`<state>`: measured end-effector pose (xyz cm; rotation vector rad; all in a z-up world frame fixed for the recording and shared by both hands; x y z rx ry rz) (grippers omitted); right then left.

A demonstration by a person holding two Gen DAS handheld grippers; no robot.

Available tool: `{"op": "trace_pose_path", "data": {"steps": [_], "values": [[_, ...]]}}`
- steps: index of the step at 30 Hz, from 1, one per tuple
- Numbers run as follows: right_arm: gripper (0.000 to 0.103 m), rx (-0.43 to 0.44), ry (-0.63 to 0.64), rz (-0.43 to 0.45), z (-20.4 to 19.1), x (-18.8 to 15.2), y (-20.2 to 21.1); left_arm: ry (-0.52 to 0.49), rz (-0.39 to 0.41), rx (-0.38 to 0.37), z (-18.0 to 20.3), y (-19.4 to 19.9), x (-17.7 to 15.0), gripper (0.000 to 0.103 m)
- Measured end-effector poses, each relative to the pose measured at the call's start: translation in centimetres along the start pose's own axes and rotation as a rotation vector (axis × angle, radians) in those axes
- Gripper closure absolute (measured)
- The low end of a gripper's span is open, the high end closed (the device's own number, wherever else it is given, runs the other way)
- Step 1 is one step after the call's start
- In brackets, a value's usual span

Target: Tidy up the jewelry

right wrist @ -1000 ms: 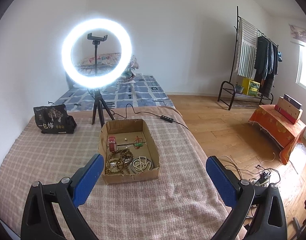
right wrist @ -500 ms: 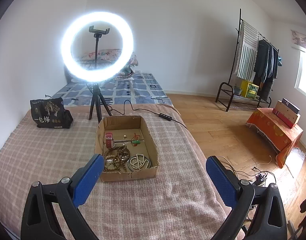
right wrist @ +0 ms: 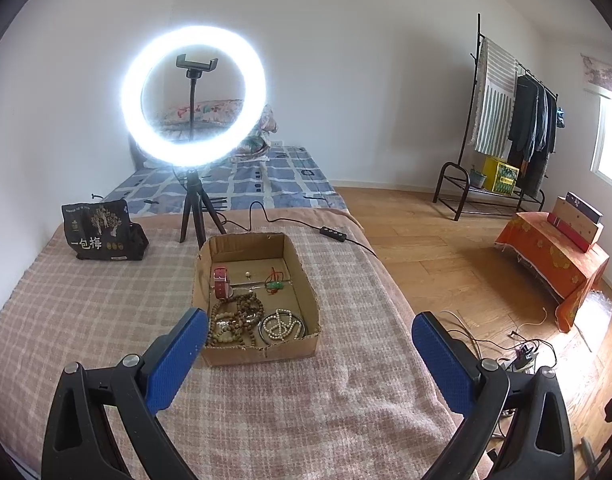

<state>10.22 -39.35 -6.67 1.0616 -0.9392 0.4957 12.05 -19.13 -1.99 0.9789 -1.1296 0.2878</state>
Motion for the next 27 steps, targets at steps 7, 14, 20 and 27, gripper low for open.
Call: {"op": "trace_pose_path", "data": {"steps": [7, 14, 20, 27], "values": [[0.000, 0.001, 0.002, -0.001, -0.07, 0.03, -0.02, 0.000, 0.006, 0.012, -0.21, 0.07, 0.14, 0.000], [0.000, 0.006, 0.003, -0.003, -0.31, 0.03, -0.17, 0.001, 0.015, 0.025, -0.38, 0.12, 0.31, 0.000], [0.000, 0.011, -0.001, 0.000, -0.38, 0.11, -0.17, 0.001, 0.013, 0.044, -0.64, -0.11, 0.10, 0.000], [0.000, 0.014, -0.004, -0.004, -0.37, 0.03, -0.22, 0.007, 0.009, 0.050, -0.85, -0.36, -0.06, 0.000]]}}
Point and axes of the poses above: each gripper's, at about its wrist camera, not at the fingertips, and y roughly against the way its jaws point, z to its right, x to its top, the point moved 5 cm from there along -y, roughly the way its jaws point, and after that the axes turned 8 degrees about -x, right-handed, at the moved point
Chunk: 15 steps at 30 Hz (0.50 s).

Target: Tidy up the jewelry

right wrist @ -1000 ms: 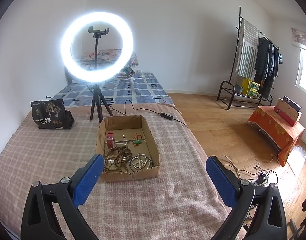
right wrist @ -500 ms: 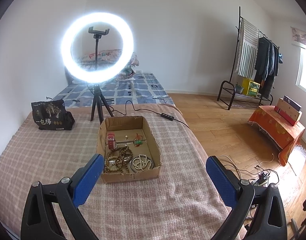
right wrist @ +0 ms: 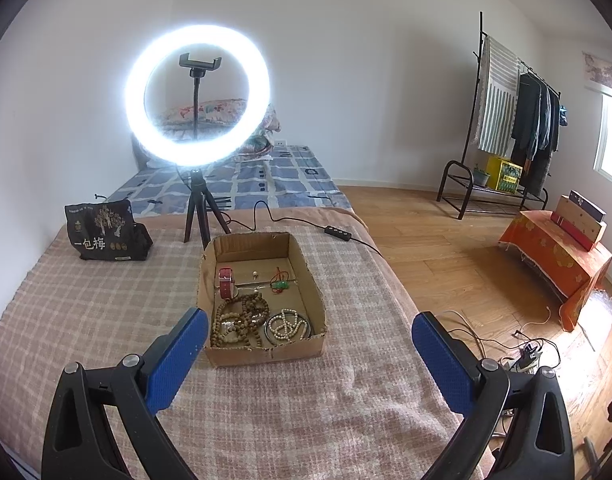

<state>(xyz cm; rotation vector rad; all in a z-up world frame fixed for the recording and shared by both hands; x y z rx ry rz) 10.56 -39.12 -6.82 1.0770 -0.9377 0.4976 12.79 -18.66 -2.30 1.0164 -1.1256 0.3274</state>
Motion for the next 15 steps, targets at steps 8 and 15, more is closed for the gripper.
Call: {"op": "trace_pose_path", "data": {"steps": [8, 15], "values": [[0.000, 0.005, 0.002, -0.002, -0.04, -0.02, -0.05, 0.001, 0.002, 0.001, -0.08, -0.01, -0.02, 0.000], [0.000, 0.004, 0.002, -0.002, -0.05, -0.01, -0.05, -0.001, 0.001, -0.001, -0.05, 0.05, -0.07, 0.000]]}}
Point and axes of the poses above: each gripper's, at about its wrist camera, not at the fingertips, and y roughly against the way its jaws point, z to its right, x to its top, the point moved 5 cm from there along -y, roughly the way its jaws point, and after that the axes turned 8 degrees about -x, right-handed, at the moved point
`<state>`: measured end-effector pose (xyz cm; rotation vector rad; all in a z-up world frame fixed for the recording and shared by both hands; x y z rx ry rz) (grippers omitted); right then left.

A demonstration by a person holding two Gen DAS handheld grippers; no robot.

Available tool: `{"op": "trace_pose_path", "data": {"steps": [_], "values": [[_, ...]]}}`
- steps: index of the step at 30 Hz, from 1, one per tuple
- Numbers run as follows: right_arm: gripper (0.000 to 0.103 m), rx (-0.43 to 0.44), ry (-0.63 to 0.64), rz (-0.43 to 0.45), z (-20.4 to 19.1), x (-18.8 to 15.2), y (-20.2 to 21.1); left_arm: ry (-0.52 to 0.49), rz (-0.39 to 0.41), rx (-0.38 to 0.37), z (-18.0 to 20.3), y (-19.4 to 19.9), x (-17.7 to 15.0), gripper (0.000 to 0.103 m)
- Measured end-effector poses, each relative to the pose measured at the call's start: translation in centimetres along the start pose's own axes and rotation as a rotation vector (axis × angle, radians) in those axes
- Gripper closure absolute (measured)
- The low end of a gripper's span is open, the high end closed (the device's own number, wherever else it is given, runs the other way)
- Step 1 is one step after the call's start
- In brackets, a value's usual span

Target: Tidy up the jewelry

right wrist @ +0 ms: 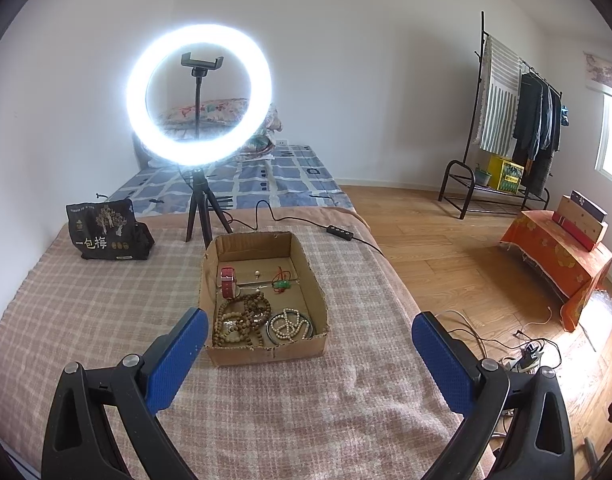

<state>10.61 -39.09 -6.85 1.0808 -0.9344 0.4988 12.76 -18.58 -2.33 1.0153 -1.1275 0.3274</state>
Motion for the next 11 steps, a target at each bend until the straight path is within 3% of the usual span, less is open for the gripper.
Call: {"op": "trace_pose_path", "data": {"steps": [11], "values": [[0.000, 0.003, 0.005, -0.003, -0.23, -0.13, -0.10, 0.002, 0.011, 0.016, -0.57, -0.23, -0.03, 0.000]]}}
Point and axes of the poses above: each gripper's, at about its wrist camera, not at the fingertips, and y roughly against the way its jaws point, z to its right, x to its top, the point moved 5 cm from there along -y, roughly the way its jaws point, and after that the axes turned 8 degrees about -x, right-handed, at the moved point
